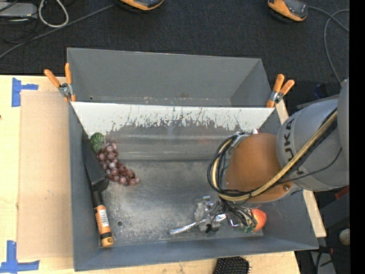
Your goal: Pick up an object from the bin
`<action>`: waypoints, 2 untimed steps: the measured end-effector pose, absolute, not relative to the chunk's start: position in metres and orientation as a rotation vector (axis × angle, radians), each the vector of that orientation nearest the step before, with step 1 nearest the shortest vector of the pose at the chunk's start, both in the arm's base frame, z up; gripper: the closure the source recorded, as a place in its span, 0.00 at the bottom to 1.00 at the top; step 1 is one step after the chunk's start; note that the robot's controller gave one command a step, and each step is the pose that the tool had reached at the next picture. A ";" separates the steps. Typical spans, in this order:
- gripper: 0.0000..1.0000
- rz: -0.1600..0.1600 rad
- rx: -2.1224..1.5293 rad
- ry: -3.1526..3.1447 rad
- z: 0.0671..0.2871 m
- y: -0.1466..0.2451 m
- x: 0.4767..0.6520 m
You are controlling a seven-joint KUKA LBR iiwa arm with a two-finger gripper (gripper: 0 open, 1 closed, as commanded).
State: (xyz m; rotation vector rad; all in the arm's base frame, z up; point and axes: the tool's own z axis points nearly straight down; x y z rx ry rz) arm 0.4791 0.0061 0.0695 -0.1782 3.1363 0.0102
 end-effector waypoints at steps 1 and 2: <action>1.00 0.009 -0.247 3.132 0.069 -0.005 0.477; 1.00 0.011 -0.204 3.136 0.089 -0.001 0.474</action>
Offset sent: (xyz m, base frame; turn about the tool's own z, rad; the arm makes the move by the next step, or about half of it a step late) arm -0.0052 -0.0061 0.0231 -0.0144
